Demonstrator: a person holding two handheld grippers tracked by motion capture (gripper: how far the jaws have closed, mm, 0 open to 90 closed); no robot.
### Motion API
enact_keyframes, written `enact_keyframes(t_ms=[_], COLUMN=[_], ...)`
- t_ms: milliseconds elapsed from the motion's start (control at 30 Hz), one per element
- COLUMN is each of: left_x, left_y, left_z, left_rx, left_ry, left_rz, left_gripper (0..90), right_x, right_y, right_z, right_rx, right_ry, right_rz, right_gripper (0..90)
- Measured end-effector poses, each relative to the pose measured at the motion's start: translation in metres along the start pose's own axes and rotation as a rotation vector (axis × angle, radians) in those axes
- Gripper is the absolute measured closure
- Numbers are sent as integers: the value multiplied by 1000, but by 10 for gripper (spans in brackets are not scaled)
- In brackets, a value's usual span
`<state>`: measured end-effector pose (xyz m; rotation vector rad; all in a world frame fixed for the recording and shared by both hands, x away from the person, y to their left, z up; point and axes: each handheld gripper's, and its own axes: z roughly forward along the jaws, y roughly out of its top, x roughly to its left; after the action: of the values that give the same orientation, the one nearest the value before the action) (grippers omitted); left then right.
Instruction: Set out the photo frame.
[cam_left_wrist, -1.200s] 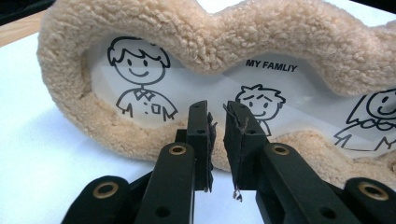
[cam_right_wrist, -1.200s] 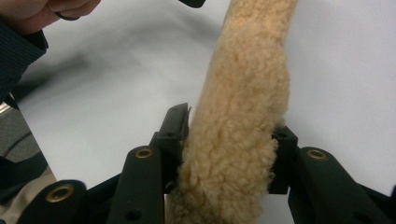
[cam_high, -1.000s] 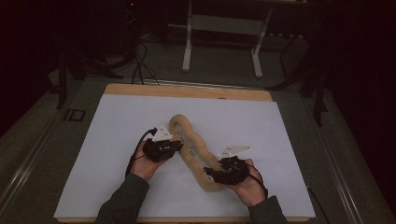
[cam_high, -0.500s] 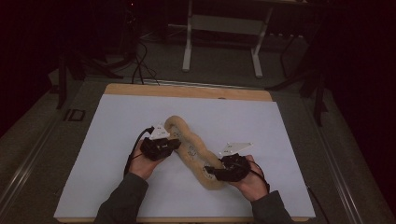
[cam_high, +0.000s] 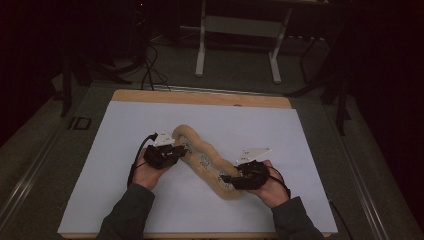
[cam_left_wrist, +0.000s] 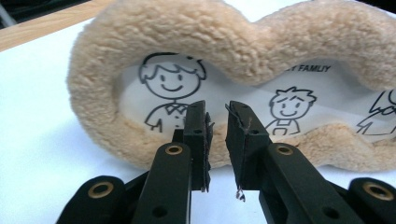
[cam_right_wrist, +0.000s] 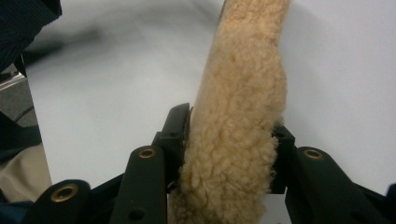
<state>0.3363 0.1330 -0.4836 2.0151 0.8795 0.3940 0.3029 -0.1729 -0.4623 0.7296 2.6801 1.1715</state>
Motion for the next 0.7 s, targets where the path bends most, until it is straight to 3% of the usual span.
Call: enact_keyframes(t_ms=[467, 600, 700], left_x=[12, 14, 18], left_y=[-2, -3, -4], left_z=[-5, -5, -5], left_rx=[-2, 2, 16], left_ry=[30, 34, 45], left_rz=[-26, -29, -30], left_gripper=[785, 779, 772], right_x=[-19, -20, -17], right_y=[6, 5, 4], right_z=[2, 2, 2], right_rx=[19, 11, 9], right_ry=[38, 37, 11], right_rz=[-71, -61, -32], right_gripper=[618, 619, 612])
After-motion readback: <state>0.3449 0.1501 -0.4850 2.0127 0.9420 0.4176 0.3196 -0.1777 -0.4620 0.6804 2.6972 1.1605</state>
